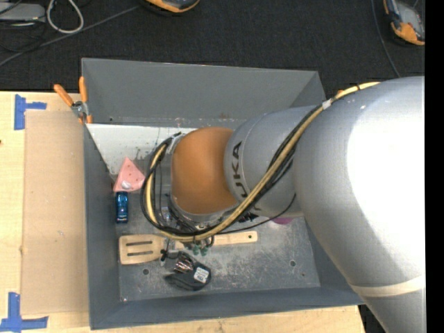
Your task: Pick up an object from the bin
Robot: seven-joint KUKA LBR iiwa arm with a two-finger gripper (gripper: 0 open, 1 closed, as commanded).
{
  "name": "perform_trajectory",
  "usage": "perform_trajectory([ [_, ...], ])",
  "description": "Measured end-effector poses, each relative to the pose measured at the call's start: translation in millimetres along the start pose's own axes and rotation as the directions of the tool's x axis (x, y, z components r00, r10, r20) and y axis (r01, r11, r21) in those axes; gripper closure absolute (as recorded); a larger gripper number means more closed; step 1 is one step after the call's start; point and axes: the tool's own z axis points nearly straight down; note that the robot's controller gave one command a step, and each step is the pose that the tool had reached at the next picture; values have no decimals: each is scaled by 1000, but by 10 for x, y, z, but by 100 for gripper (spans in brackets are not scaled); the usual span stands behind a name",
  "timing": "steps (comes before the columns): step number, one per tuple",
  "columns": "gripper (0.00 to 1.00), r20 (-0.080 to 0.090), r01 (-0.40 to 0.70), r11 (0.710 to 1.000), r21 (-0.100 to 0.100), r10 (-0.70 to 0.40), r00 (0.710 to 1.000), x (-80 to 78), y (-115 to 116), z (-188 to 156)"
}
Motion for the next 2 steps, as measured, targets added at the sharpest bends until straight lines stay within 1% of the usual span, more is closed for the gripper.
perform_trajectory([
  [1, 100, -3, -2, 1000, 1, 2, 1000, 12, -6, -314],
  [2, 100, 0, -3, 1000, -1, 3, 1000, 4, -5, -522],
])
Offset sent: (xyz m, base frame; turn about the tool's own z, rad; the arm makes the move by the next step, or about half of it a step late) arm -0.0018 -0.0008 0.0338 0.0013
